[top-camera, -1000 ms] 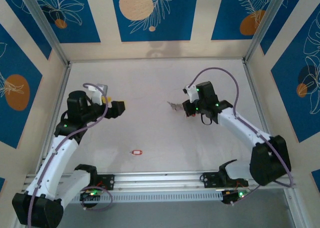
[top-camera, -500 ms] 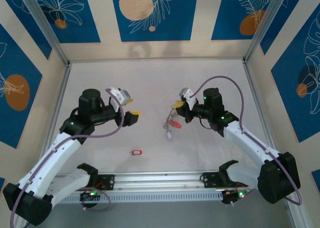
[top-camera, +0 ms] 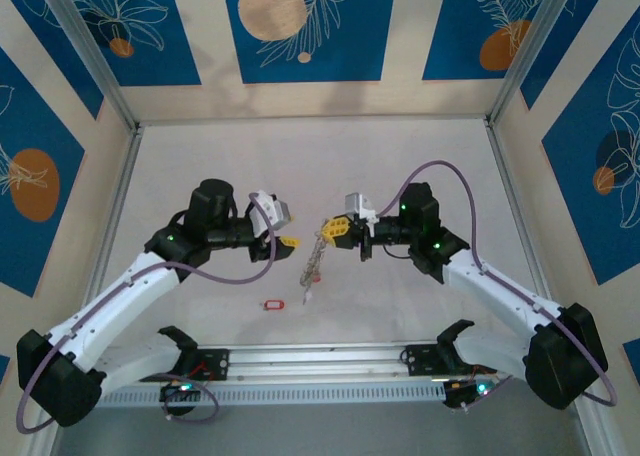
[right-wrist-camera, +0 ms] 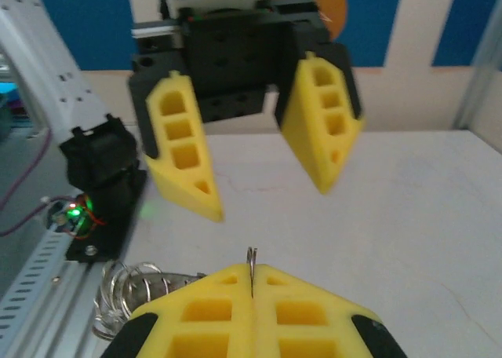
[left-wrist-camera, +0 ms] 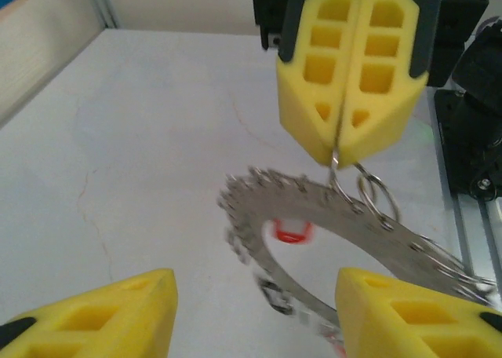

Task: Put the keys on the keyring

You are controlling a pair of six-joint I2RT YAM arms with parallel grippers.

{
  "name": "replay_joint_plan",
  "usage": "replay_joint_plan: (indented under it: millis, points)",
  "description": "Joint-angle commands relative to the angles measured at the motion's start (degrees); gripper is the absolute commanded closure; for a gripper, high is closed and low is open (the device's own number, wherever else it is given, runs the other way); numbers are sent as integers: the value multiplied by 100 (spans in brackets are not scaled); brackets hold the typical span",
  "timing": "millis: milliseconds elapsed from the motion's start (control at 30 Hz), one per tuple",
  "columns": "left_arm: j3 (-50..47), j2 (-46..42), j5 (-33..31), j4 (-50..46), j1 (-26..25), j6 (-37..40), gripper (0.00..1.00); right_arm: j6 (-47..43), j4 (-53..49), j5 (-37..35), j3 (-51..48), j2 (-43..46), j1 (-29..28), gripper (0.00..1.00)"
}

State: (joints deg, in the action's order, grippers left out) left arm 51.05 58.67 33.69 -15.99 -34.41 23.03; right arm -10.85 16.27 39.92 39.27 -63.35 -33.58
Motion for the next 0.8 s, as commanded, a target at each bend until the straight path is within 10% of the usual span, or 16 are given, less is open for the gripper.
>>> replay_joint_plan:
  millis: [0, 767]
  points:
    - [-156, -270, 380, 313, -65, 302, 47, -133, 325, 499, 281, -132, -158, 100]
    - [-402, -284, 926, 398, -109, 509, 72, -336, 288, 238, 591, -526, -619, 100]
